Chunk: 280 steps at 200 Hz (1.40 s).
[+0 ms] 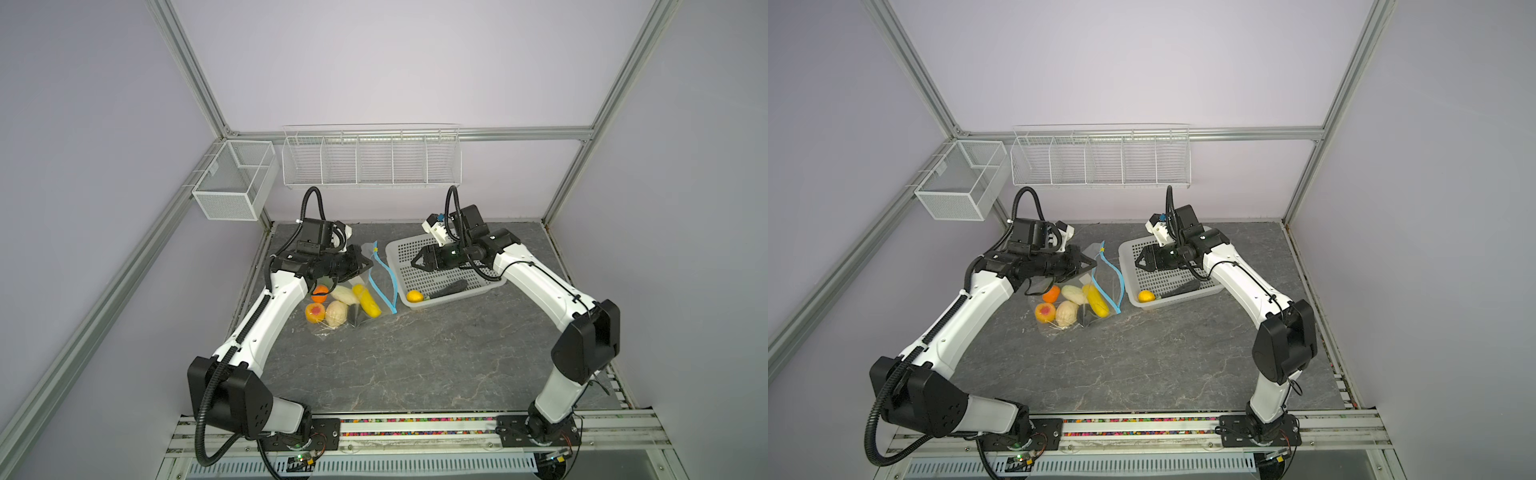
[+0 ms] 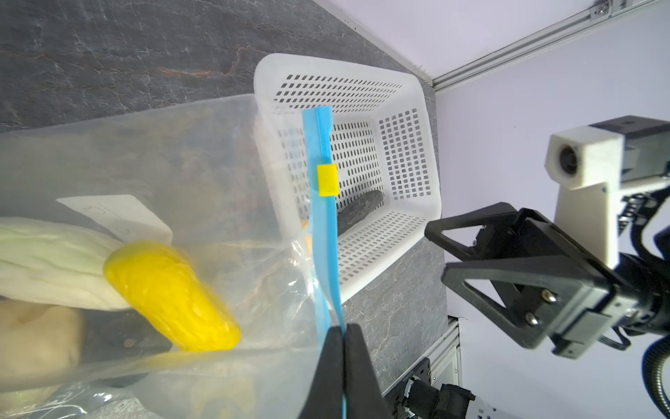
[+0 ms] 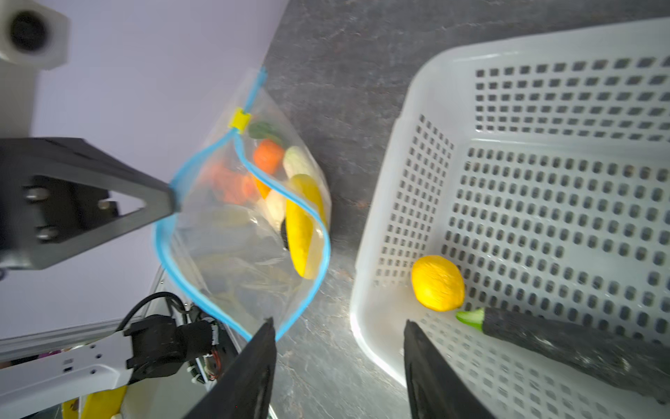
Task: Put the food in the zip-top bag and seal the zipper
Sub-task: 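Move the right gripper back over the basket above the yellow round fruit, then lower the right gripper and grasp the yellow round fruit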
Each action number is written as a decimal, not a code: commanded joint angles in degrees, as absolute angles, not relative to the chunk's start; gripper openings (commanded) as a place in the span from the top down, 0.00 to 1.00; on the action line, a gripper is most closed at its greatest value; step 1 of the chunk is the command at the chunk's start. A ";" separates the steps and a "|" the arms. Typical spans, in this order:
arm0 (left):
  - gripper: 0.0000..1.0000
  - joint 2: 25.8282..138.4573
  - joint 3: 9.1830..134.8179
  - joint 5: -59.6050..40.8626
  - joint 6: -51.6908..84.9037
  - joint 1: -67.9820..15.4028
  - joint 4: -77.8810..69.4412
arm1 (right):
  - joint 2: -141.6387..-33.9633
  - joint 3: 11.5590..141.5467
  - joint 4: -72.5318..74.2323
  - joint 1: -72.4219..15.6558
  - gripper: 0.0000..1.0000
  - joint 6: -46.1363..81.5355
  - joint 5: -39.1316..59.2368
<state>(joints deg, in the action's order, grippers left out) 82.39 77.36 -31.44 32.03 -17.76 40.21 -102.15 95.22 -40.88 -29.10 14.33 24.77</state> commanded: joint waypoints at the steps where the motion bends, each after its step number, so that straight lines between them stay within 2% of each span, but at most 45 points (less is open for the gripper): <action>1: 1.00 84.18 79.36 -32.74 30.28 -18.05 43.08 | -104.33 94.93 -47.47 -28.34 0.42 8.09 22.07; 140: 1.00 84.47 78.22 -33.60 31.58 -18.06 41.70 | -115.32 93.73 -46.49 -28.91 0.47 4.67 21.36; 185: 1.00 85.42 78.36 -34.71 32.90 -18.02 38.91 | -114.87 92.18 -47.18 -30.00 0.45 6.09 19.60; 219: 1.00 86.72 79.11 -35.33 32.80 -18.03 38.82 | -117.03 92.94 -47.91 -30.47 0.50 5.50 20.33; 280: 1.00 87.94 78.94 -35.30 33.41 -18.22 38.26 | -119.06 95.71 -47.78 -31.81 0.50 4.54 19.88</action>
